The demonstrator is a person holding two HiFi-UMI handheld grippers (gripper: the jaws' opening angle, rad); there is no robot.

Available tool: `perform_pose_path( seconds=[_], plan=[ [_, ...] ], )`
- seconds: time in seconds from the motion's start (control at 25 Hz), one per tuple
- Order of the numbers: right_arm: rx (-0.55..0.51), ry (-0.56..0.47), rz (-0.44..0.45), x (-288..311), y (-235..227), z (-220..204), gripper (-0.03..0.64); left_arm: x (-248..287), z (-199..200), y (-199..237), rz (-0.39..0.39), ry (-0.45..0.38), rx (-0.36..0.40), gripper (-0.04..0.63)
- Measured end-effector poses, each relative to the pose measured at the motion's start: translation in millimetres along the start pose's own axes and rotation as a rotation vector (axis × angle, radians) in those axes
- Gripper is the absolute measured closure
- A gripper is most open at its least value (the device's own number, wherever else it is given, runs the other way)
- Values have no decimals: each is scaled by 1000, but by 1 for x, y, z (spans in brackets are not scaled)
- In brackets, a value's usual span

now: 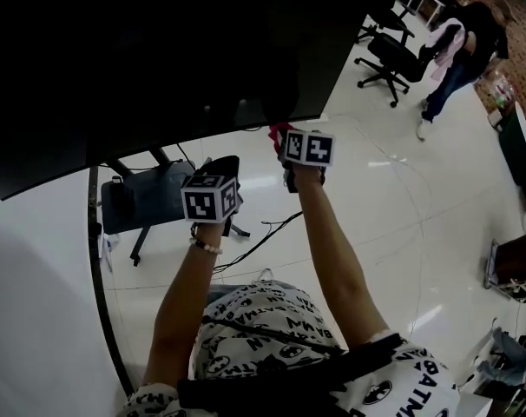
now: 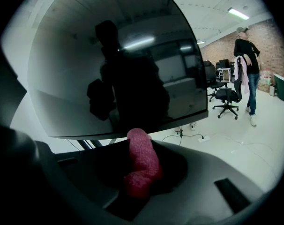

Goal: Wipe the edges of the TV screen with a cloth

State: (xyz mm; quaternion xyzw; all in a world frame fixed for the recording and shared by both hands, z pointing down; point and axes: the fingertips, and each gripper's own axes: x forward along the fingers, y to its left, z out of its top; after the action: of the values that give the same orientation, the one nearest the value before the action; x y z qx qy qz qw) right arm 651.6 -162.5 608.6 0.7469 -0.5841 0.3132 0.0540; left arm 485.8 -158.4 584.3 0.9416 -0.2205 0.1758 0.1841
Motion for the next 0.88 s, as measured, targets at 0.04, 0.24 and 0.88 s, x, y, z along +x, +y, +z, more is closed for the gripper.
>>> perform_pose_path(
  seconds=[0.04, 0.24, 0.88],
  plan=[
    [2, 0, -4, -2, -6, 0, 535, 2, 0, -5, -1, 0, 3, 609],
    [8, -15, -22, -11, -36, 10, 535, 12, 9, -25, -2, -5, 18, 609],
    [-45, -142, -141, -57, -105, 38, 535, 13, -14, -45, 18, 40, 18, 609]
  ],
)
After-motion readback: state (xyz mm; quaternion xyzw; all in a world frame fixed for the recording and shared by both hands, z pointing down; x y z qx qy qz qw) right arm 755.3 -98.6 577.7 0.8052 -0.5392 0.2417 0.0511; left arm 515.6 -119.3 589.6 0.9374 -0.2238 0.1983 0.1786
